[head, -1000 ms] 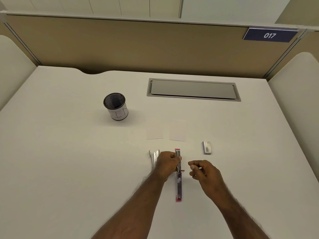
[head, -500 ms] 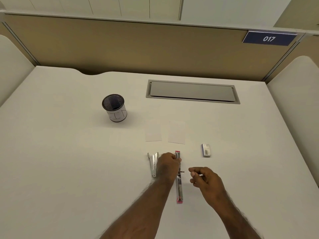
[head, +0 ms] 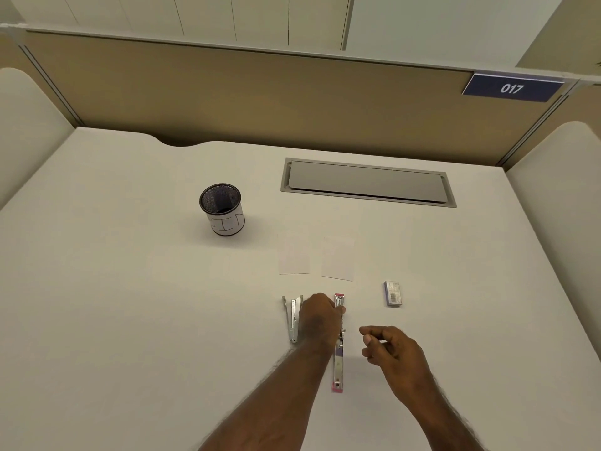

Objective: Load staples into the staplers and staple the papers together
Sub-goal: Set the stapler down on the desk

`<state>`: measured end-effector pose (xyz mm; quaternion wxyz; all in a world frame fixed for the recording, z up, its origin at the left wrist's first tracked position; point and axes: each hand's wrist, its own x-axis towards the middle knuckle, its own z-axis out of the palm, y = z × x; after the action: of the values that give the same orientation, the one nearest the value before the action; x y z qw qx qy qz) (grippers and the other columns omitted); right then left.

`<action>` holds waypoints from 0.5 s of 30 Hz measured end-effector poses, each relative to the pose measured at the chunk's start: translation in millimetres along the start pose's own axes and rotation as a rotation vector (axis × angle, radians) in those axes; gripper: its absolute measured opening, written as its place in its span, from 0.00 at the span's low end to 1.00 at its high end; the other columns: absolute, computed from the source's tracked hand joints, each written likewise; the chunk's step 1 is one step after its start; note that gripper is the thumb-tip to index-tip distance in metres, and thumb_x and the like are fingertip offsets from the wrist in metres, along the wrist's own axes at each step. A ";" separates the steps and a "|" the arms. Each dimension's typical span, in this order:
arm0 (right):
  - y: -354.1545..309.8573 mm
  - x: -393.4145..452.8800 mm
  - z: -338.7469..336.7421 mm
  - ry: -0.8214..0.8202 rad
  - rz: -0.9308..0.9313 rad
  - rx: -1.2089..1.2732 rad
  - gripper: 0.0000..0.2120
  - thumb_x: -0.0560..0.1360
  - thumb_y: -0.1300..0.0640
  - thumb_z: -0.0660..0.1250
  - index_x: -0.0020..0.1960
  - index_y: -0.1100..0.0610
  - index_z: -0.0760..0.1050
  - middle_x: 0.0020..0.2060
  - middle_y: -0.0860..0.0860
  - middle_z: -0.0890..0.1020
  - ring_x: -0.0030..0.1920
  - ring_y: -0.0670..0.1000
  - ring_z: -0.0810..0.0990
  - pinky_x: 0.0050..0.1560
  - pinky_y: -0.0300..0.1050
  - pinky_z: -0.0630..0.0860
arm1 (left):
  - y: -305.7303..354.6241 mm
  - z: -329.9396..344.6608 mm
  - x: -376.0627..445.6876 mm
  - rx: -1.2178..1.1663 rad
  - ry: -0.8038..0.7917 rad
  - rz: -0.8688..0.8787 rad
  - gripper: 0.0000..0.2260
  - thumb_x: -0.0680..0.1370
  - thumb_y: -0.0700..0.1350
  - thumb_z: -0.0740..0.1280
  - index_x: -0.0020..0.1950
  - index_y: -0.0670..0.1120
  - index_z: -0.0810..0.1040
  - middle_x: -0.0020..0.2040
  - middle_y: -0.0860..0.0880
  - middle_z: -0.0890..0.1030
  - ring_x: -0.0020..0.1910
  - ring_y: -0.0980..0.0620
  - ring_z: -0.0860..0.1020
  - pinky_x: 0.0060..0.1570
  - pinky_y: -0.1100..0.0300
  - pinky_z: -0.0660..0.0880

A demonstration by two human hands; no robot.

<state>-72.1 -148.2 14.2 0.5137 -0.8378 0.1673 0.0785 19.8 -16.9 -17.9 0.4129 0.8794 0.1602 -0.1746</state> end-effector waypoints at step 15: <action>-37.0 21.4 14.6 0.037 -0.035 0.086 0.06 0.75 0.58 0.71 0.51 0.50 0.81 0.42 0.47 0.86 0.42 0.48 0.85 0.48 0.46 0.83 | -25.6 -61.6 -2.2 0.243 0.337 0.385 0.10 0.77 0.47 0.63 0.57 0.50 0.79 0.57 0.52 0.79 0.56 0.50 0.76 0.53 0.55 0.74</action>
<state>-38.2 -124.1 31.9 0.5471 -0.8192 0.1655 0.0467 17.7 46.5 2.8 0.2974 0.9534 0.0347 0.0377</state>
